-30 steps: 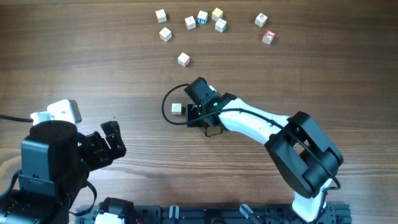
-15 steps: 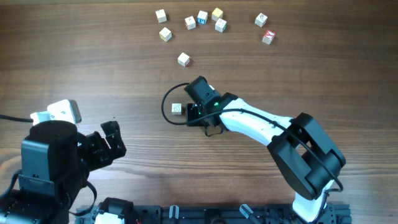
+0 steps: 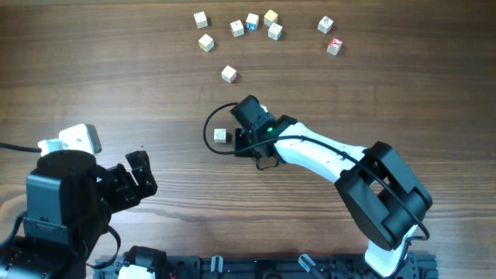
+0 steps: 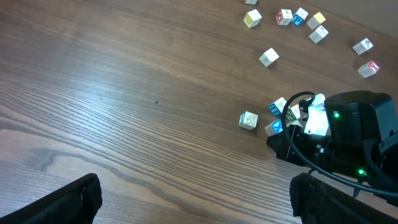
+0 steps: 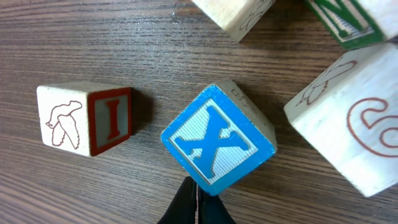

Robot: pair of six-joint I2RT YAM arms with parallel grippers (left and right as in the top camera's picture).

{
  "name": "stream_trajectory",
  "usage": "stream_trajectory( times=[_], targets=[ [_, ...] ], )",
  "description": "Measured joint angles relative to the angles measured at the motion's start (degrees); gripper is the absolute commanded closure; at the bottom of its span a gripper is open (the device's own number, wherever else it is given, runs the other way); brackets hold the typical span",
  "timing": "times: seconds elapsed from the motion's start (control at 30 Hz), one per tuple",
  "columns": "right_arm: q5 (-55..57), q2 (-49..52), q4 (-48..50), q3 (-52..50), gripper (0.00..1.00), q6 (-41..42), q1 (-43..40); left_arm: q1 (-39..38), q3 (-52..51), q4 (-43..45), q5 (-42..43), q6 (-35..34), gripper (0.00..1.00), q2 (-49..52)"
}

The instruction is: Form a circle

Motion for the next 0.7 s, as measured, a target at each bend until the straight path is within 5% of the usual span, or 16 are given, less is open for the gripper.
stream_trajectory(
  times=[0.7],
  targets=[
    [0.98, -0.28, -0.85, 0.0, 0.95, 0.22, 0.0, 0.0, 0.0, 0.0, 0.0, 0.0, 0.0, 0.0]
  ],
)
